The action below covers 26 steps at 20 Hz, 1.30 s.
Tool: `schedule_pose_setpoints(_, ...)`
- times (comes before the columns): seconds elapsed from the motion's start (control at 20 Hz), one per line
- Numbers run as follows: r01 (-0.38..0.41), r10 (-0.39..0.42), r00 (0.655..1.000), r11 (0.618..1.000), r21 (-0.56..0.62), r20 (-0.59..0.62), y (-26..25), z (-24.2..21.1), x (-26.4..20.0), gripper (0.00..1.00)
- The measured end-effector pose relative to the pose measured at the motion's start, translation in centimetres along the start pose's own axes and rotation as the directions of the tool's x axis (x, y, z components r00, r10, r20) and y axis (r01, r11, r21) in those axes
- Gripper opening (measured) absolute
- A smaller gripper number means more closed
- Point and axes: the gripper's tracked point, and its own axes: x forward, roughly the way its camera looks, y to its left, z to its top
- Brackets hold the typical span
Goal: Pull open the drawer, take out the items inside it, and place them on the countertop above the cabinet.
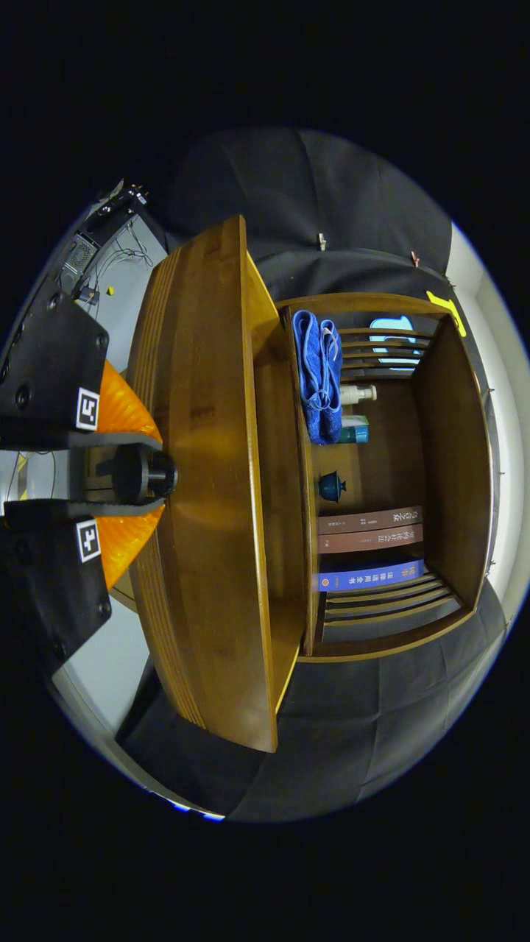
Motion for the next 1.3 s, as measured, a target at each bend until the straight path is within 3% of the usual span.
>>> schedule_pose_setpoints(0.2,0.002,-0.002,1.000,1.000,0.006,0.008,-0.1,0.0,0.0,0.30)
schedule_pose_setpoints(0.3,-0.009,0.009,1.000,1.000,0.016,0.013,0.1,0.0,-0.1,0.38)
schedule_pose_setpoints(0.55,-0.005,0.005,1.000,1.000,-0.019,0.009,-0.2,1.1,-1.4,1.00)
schedule_pose_setpoints(0.7,0.003,-0.002,0.998,1.000,-0.023,0.056,-0.3,3.7,-3.3,1.00)
schedule_pose_setpoints(1.0,-0.002,0.002,1.000,1.000,0.013,0.028,0.0,9.7,-5.8,1.00)
schedule_pose_setpoints(1.3,0.006,-0.007,0.998,1.000,-0.022,-0.067,-0.4,14.9,-1.6,1.00)
